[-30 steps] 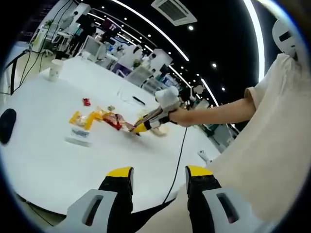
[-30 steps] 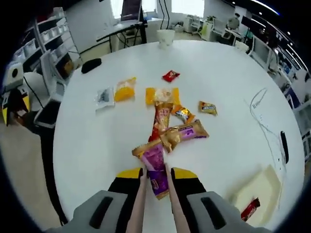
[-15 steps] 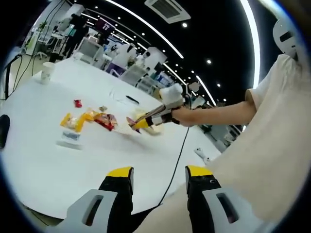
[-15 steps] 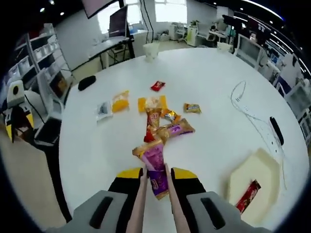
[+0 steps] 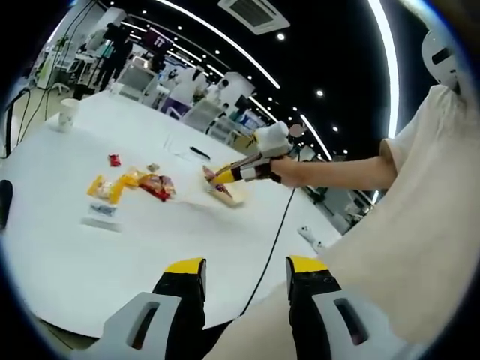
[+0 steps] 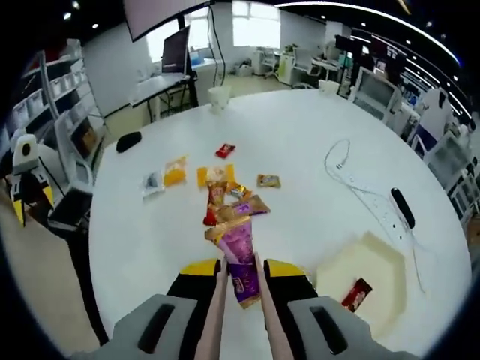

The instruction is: Place the target food into the container with the food tongs after gripping and lifting it, then release it inside without dropping or visibly crushing the food.

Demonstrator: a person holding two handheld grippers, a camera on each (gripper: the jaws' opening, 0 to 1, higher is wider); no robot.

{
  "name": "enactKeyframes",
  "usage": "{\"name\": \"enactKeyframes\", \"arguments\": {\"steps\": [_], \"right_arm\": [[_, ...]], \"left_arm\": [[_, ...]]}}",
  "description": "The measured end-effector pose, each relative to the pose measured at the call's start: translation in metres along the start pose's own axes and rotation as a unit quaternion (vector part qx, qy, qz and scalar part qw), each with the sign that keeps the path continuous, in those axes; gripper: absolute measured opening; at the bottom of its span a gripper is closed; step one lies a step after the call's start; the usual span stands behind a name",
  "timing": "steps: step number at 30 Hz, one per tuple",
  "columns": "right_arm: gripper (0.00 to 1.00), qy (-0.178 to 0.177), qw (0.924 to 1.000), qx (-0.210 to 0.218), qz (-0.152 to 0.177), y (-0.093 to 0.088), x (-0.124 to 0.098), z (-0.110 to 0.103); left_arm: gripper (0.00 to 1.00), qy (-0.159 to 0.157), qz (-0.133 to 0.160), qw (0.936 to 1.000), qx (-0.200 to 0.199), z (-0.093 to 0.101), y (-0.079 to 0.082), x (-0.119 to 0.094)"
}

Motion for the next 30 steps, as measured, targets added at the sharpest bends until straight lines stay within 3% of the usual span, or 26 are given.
{"name": "enactKeyframes", "arguments": {"steps": [8, 30], "right_arm": [[0.22, -0.017, 0.9995, 0.025, 0.01, -0.01, -0.019, 0.017], [0.22, -0.058, 0.9975, 0.037, 0.017, -0.021, -0.061, 0.031]], "left_arm": [[0.42, -0.004, 0.0, 0.9999, 0.01, 0.004, 0.006, 0.005], [0.42, -0.019, -0.008, 0.9994, 0.027, 0.012, 0.012, 0.017]]}}
Point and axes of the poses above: the point that each gripper's makers call its tool centre point, and the gripper's own axes: x roughly forward along the fingers, z roughly to its right, y roughly out of its top, the point moved 8 cm from there along -x, roughly backward along the fingers, and after that the axes turned 14 degrees about -z, right-handed, at the moved point
